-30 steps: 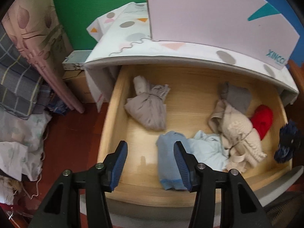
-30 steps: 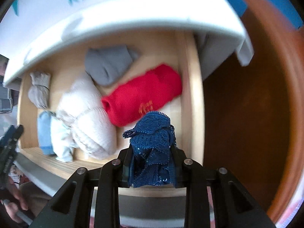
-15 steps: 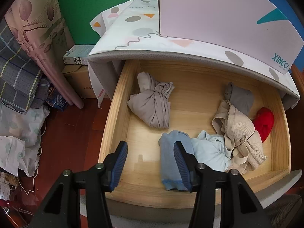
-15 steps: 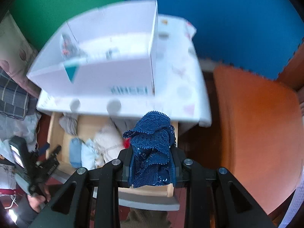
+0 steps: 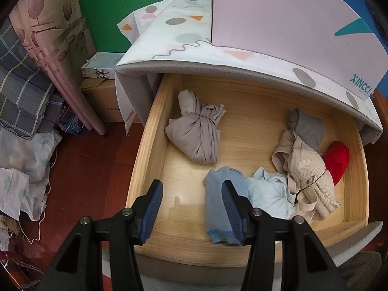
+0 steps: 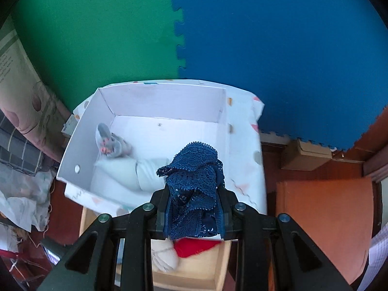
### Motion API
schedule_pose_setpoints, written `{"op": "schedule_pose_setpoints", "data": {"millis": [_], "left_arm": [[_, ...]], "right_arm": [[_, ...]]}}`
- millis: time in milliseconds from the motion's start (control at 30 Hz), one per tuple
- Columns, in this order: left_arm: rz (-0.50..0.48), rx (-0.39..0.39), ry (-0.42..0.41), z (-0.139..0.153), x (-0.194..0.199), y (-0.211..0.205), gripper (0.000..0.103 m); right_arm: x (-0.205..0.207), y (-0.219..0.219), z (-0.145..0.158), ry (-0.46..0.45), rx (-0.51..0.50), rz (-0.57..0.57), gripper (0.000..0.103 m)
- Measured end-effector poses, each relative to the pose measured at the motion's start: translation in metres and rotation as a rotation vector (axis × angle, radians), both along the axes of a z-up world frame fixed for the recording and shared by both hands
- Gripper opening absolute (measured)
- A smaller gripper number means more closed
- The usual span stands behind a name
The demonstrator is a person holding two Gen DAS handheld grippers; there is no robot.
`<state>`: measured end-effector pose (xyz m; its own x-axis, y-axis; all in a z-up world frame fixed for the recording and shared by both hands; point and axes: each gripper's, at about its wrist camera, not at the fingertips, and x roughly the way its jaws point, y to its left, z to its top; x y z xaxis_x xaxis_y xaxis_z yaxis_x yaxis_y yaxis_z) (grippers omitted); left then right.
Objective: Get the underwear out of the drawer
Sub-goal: 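Carry the navy underwear into the pink box and release it while left holds blue sock, then move the open right gripper back into the drawer toward the red sock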
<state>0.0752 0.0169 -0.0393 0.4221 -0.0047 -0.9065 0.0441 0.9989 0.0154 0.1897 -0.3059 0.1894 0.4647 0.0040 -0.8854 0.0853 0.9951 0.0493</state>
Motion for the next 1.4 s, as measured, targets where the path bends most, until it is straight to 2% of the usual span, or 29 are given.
{"op": "schedule_pose_setpoints", "data": {"millis": [200,400,433,567,767,933,1033,1167,1400], "left_arm": [[0.019,-0.028,0.003,-0.001,0.001,0.008,0.052],[0.039,-0.052,0.007,-0.001,0.002,0.014,0.052],[0.039,-0.051,0.007,-0.001,0.002,0.014,0.052],[0.036,-0.050,0.008,-0.001,0.002,0.013,0.052],[0.020,-0.042,0.026,-0.004,0.002,0.008,0.052],[-0.001,-0.032,0.080,-0.012,0.005,0.001,0.052],[-0.019,-0.020,0.112,-0.017,0.005,-0.005,0.052],[-0.057,0.001,0.170,-0.027,0.007,-0.014,0.052],[-0.057,-0.009,0.246,-0.041,0.017,-0.017,0.052]], "right_arm": [[0.037,0.016,-0.038,0.086,-0.028,0.013,0.027],[0.045,0.020,-0.073,0.148,-0.033,0.006,0.031],[0.043,0.020,-0.074,0.144,-0.030,0.008,0.034],[0.027,0.020,-0.064,0.109,-0.030,0.016,0.046],[-0.023,0.016,-0.035,0.019,-0.035,0.029,0.054],[-0.078,0.003,-0.043,0.007,-0.028,0.019,0.056],[-0.105,-0.003,-0.067,0.044,-0.014,0.008,0.057],[-0.134,-0.012,-0.119,0.130,0.034,-0.023,0.057],[-0.161,-0.011,-0.198,0.245,0.104,-0.049,0.057]]}}
